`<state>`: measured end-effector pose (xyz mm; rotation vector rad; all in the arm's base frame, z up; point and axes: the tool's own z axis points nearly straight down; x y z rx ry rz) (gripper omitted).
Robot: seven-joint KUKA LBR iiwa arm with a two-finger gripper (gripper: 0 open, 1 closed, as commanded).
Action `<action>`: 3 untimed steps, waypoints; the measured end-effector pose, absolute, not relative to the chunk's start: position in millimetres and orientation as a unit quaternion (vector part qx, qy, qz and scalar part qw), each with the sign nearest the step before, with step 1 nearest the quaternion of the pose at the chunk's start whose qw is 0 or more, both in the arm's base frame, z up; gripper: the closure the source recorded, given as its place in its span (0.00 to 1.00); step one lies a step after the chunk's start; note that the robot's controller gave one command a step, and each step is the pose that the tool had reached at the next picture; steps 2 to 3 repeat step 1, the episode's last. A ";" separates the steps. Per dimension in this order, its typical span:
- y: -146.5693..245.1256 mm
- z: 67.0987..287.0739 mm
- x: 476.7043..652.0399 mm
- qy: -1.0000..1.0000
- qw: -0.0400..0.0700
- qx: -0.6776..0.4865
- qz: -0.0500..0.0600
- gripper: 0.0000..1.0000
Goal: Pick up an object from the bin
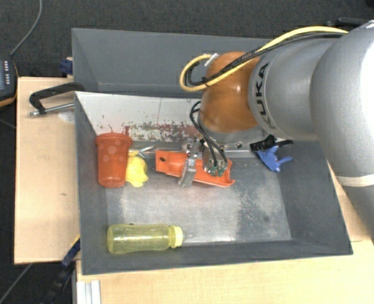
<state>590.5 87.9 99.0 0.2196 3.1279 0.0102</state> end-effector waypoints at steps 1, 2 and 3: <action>88.0 122.2 590.8 0.998 0.004 0.070 0.003 1.00; 88.0 122.2 590.8 0.998 0.004 0.070 0.003 1.00; 88.0 122.2 590.8 0.998 0.004 0.070 0.003 1.00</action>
Offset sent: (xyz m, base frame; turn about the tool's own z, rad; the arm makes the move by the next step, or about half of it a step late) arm -0.0002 -0.0001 0.0766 0.0000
